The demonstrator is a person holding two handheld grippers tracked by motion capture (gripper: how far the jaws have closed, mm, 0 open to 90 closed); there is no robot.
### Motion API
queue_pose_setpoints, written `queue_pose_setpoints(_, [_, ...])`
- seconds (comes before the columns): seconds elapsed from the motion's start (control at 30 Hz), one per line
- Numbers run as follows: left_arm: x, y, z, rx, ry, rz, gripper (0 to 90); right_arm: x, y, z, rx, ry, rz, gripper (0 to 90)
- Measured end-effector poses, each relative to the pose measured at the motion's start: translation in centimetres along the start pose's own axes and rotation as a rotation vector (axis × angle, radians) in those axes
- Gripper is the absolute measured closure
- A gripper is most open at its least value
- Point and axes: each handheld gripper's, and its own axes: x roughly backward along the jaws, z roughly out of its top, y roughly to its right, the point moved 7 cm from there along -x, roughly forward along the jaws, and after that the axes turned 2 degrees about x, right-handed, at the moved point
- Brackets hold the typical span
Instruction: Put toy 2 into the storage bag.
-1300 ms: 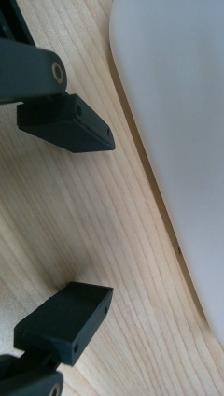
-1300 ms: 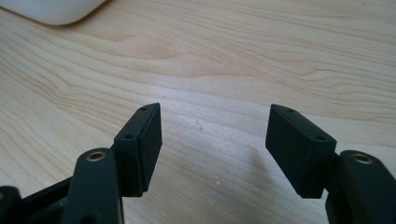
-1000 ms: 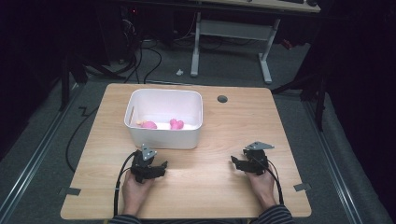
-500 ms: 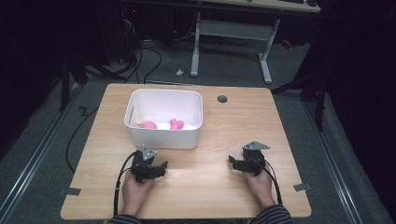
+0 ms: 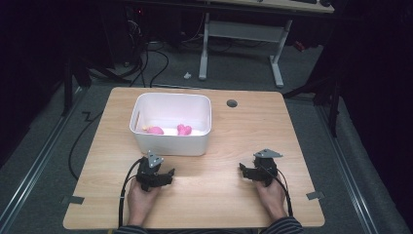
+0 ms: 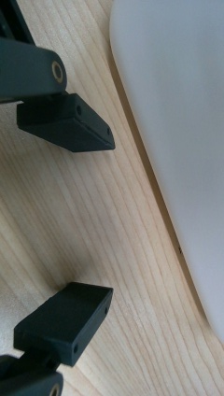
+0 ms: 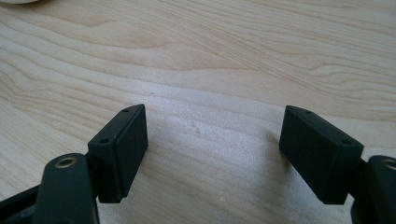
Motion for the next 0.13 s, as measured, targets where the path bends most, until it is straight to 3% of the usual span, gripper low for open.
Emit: queue_pose_setpoints(0.13, [0.01, -0.02, 0.00, 0.001, -0.001, -0.001, 25.6, 0.18, -0.10, -0.19, -0.015, -0.004, -0.012, 21.2])
